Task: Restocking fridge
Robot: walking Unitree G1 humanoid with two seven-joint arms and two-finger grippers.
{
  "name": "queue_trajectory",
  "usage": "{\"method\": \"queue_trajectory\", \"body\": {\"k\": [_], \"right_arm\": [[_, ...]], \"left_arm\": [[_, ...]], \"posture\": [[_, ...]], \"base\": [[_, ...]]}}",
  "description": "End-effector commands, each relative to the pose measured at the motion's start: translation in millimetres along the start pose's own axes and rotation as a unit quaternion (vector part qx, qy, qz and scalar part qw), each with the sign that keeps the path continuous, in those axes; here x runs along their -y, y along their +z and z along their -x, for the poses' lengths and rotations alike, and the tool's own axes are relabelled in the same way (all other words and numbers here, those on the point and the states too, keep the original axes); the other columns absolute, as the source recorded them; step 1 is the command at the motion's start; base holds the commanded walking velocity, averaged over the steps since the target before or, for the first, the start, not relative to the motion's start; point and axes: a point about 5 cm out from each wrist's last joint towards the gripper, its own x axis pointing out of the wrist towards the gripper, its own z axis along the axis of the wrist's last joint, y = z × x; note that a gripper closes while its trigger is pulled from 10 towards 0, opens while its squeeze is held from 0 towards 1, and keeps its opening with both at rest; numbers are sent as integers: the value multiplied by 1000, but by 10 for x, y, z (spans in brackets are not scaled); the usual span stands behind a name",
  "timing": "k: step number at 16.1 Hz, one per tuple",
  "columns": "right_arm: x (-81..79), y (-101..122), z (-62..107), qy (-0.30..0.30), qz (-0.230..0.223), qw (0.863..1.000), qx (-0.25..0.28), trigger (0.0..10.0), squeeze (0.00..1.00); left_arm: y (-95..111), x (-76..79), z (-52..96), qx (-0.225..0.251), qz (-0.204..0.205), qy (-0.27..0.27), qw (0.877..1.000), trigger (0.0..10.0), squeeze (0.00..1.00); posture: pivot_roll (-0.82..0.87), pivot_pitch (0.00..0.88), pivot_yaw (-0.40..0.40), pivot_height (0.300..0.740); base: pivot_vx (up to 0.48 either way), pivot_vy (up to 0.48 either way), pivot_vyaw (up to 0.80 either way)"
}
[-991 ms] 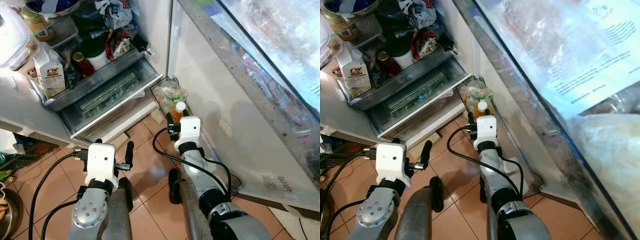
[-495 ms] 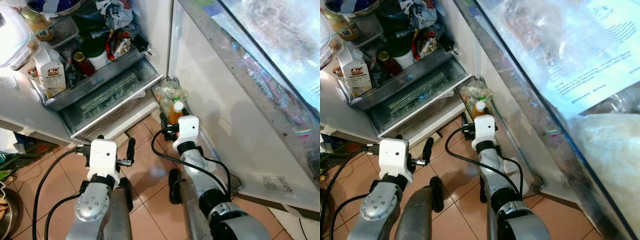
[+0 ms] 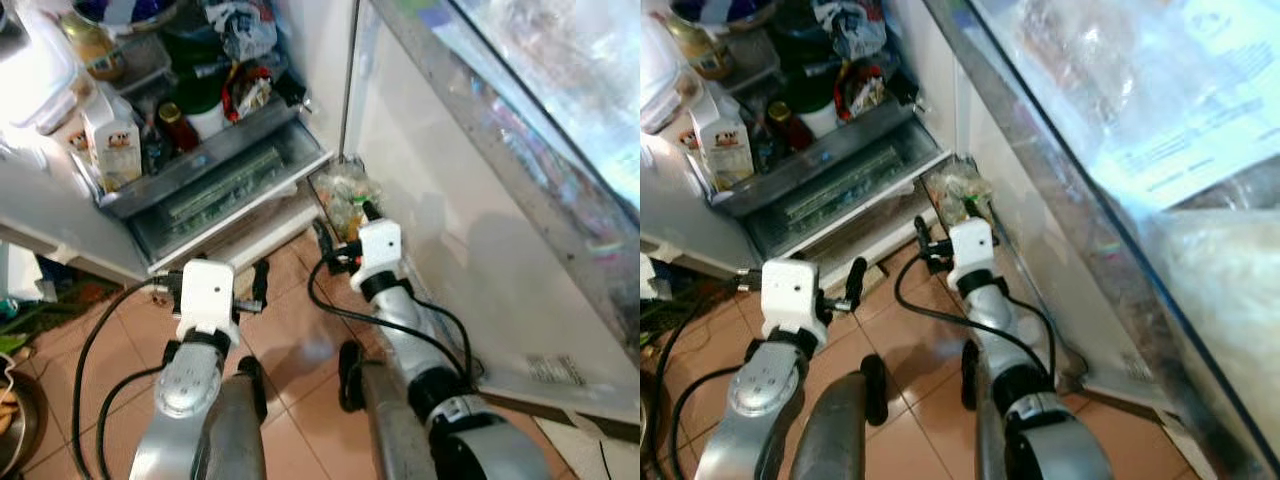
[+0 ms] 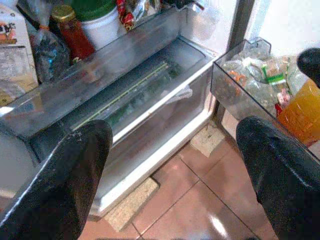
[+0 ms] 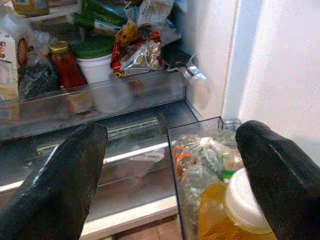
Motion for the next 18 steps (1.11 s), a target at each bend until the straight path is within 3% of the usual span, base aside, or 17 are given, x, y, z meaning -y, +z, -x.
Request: {"method": "queue_trajectory", "body": {"k": [1,5,11,13,14,15,16,18], "right_arm": [[23,2,6,-2,-3,1000,-1,10000,1000],[110,114,-8,11,14,999,28,10000,1000],[157,109,172,41,28,998,40,10000,1000],[175,98,195,45,23,998,34,10000,910],[186,113,201,45,24,998,35,10000,682],[196,116,201,44,24,998,35,10000,624],[207,115,219,44,27,998,35,10000,349],[226,105,287,42,28,998,34,10000,122]], "left_arm": [[-72,-16,-3,-11,3,6,1000,10000,0],[-61,-39,-109,3,2,8,1000,10000,0],[-65,-18,-205,21,-2,4,1000,10000,0],[-66,-8,-243,25,1,6,1000,10000,0],[-51,2,-246,31,2,7,999,10000,0],[-56,1,-255,32,0,11,999,10000,0],[-67,8,-256,35,-9,13,999,10000,0],[-112,7,-263,29,-11,11,999,10000,0]], "posture": [[177,289,10,740],[158,234,8,740],[137,165,-1,740],[138,134,-2,740],[138,121,-2,740],[136,111,-2,740],[133,97,-1,740],[125,78,1,740]], "base": [[0,0,0],[0,0,111],[0,0,800],[0,0,0],[0,0,0],[0,0,0],[0,0,0],[0,0,0]]}}
